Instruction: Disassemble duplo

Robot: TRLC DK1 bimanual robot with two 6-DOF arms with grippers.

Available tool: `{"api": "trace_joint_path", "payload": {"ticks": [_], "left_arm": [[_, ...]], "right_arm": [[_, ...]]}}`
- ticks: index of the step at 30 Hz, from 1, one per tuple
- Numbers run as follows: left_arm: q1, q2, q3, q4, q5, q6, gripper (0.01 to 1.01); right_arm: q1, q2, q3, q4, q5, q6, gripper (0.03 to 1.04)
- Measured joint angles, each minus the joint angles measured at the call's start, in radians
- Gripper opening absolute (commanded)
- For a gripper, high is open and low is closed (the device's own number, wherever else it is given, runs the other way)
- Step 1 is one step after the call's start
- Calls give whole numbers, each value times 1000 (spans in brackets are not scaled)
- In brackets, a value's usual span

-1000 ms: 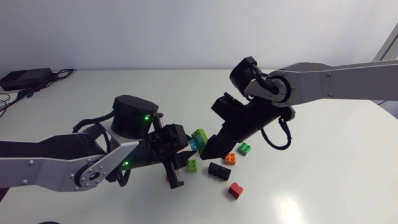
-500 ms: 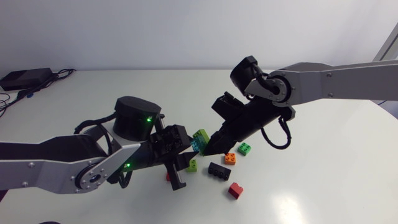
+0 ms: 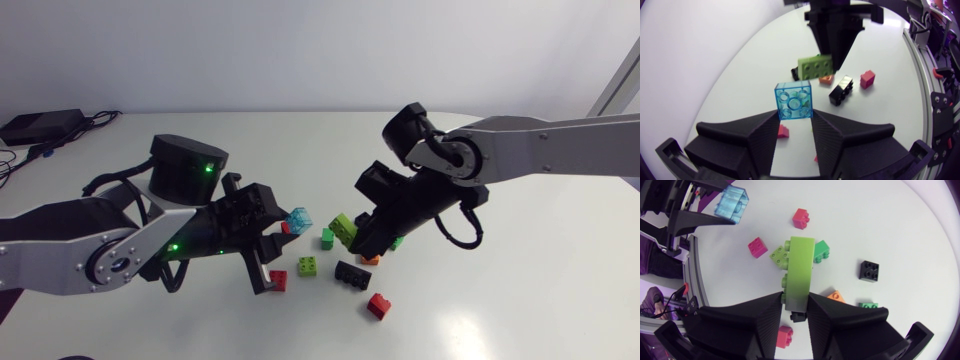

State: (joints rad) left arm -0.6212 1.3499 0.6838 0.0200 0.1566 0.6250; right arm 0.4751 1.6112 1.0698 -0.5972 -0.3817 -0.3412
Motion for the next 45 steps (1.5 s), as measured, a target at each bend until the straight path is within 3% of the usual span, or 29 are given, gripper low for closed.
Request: {"api": "trace_joint_path", "payload": {"ticks": [8, 18, 24, 32, 37, 38, 39, 43, 45], "left_arm": [[117, 98, 5, -105, -86, 86, 333], [178, 286, 5, -93, -129, 93, 359], [188, 345, 28, -56, -143, 89, 503], [188, 351, 50, -63, -158, 85, 964], [188, 288, 50, -111, -158, 84, 977], [188, 264, 50, -117, -158, 81, 977], [188, 240, 50, -122, -158, 81, 977], [188, 134, 52, -166, -157, 64, 977], [188, 87, 55, -196, -157, 58, 977]], "right_arm": [[-22, 17, 2, 69, 87, -13, 289], [-5, 175, 85, 88, 152, -14, 290], [-4, 224, 129, 91, 173, -14, 293], [-5, 295, 182, 100, 190, -15, 298], [-11, 324, 191, 100, 200, -15, 307], [-12, 327, 192, 101, 201, -15, 333], [-12, 330, 192, 101, 203, -15, 421], [-12, 346, 192, 100, 208, -16, 938], [-11, 350, 192, 100, 208, -16, 997]]}}
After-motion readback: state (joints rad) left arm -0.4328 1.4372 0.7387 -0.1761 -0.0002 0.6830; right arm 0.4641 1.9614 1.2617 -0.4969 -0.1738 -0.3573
